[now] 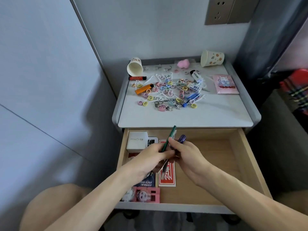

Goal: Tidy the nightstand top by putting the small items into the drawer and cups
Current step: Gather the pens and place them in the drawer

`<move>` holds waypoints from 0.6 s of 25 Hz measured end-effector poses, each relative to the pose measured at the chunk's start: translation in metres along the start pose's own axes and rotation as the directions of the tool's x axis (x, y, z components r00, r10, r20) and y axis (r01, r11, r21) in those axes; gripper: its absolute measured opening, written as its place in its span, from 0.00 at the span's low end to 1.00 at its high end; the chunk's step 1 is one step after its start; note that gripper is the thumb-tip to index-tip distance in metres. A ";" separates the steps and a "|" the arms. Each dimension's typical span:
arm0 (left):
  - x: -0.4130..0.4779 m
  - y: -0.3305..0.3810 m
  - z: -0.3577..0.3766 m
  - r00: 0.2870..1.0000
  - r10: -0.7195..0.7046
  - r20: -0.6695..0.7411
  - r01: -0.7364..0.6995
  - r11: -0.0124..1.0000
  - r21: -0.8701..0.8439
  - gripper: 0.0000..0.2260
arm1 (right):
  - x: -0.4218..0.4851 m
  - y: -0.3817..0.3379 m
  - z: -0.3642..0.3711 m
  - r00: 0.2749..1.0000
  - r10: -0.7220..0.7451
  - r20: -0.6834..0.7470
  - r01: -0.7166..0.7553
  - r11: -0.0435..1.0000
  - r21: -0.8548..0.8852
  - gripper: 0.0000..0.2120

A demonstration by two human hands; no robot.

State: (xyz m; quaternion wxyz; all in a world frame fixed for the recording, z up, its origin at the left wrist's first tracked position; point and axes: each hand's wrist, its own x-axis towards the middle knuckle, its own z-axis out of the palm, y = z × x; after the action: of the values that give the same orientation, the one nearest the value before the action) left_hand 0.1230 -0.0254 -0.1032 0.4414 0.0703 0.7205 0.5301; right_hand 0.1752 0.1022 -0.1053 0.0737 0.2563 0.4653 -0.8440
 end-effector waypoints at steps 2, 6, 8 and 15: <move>0.006 -0.004 0.002 0.996 -0.032 0.089 0.047 0.985 -0.168 0.06 | 0.002 0.001 -0.001 0.999 0.014 -0.034 -0.014 1.000 -0.001 0.10; 0.011 -0.008 -0.005 0.995 -0.066 0.074 0.085 0.954 -0.289 0.10 | 0.009 0.006 -0.004 0.999 0.011 -0.045 -0.014 0.998 -0.059 0.13; 0.009 -0.007 -0.008 0.994 -0.103 0.029 0.107 0.972 -0.208 0.12 | 0.018 0.008 -0.009 0.987 -0.036 -0.155 0.019 0.994 -0.108 0.12; 0.017 -0.011 -0.013 0.983 -0.167 -0.076 0.179 0.965 0.191 0.12 | 0.026 0.022 -0.020 0.995 -0.074 -0.073 0.040 0.921 -0.388 0.09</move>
State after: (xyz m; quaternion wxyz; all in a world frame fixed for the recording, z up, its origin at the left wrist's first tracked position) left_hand 0.1074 -0.0296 -0.1216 0.4555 0.0348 0.7854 0.4177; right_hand 0.1680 0.1091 -0.1438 0.0781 0.2595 0.6325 -0.7256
